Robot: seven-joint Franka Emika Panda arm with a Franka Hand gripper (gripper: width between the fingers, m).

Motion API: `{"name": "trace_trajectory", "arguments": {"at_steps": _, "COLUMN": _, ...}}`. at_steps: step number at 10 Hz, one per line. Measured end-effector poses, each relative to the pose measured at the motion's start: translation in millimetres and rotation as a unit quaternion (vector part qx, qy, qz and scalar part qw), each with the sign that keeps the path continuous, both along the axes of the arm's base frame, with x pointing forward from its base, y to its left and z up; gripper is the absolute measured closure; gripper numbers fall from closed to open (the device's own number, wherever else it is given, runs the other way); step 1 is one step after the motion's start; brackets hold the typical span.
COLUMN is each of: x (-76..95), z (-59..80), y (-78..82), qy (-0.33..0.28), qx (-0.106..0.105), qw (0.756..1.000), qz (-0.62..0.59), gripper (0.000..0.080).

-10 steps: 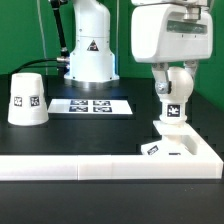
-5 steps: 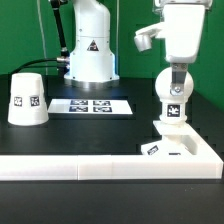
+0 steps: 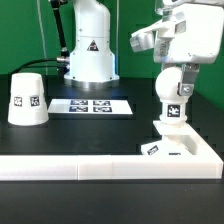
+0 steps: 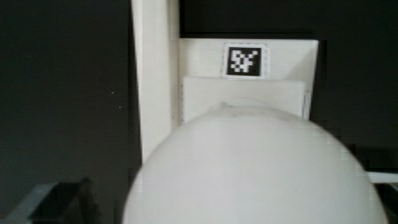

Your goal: Assemble lamp

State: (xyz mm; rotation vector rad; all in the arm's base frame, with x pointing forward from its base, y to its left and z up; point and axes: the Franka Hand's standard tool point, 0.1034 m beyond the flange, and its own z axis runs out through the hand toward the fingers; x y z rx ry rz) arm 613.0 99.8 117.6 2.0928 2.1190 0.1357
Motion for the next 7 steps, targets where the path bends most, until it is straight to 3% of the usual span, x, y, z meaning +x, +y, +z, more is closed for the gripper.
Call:
{"name": "trace_trajectory", "arguments": {"at_steps": 1, "x": -0.3, "z": -0.5, "y": -0.7, "qy": 0.000, "qx": 0.000, "qw": 1.000, "qz": 0.000, "gripper": 0.0223}}
{"name": "trace_trajectory", "arguments": {"at_steps": 5, "x": -0.2, "z": -0.5, "y": -1.5, "qy": -0.001, "qx": 0.004, "qw": 1.000, "qz": -0.024, "gripper": 0.0223}}
{"name": "trace_trajectory", "arguments": {"at_steps": 7, "x": -0.9, "z": -0.6, "y": 1.1, "qy": -0.009, "qx": 0.025, "qw": 0.991, "qz": -0.128, "gripper": 0.0223}}
